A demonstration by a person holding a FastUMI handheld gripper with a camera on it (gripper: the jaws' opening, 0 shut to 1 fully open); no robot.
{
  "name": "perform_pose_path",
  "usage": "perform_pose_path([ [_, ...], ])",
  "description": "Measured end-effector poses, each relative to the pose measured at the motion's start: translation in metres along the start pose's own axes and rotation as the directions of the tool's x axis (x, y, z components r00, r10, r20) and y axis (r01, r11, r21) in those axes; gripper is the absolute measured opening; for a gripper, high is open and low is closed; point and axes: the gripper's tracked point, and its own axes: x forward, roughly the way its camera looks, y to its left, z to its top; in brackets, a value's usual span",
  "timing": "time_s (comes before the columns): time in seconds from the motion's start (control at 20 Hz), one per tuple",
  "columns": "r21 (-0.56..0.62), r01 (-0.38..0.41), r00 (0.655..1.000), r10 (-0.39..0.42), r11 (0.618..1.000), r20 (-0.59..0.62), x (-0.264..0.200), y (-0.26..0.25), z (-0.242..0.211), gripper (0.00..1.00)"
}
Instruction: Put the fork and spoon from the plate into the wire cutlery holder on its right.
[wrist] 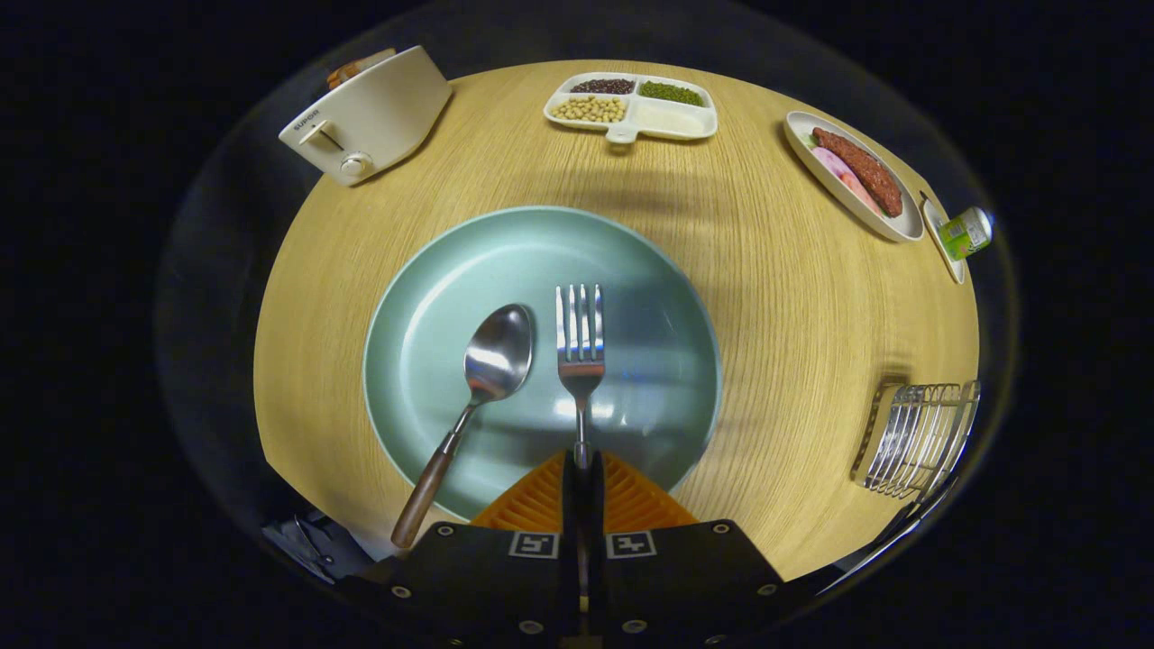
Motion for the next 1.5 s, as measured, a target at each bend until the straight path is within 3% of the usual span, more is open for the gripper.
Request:
perform_pose_path([
  [0.35, 0.041, -0.038, 0.989, 0.032, 0.998, 0.142, -0.057, -0.024, 0.005, 0.05],
  [0.65, 0.141, 0.036, 0.958, -0.074, 0.989, 0.276, -0.116, -0.099, -0.001, 0.04],
  [1.0, 0.267, 0.139, 0.945, -0.209, 0.954, 0.252, -0.145, -0.207, -0.047, 0.04],
  [1.35, 0.247, 0.181, 0.953, -0.231, 0.952, 0.195, -0.132, -0.243, -0.071, 0.05],
  [1.5, 0.239, 0.158, 0.958, -0.207, 0.958, 0.198, -0.130, -0.245, -0.069, 0.08],
])
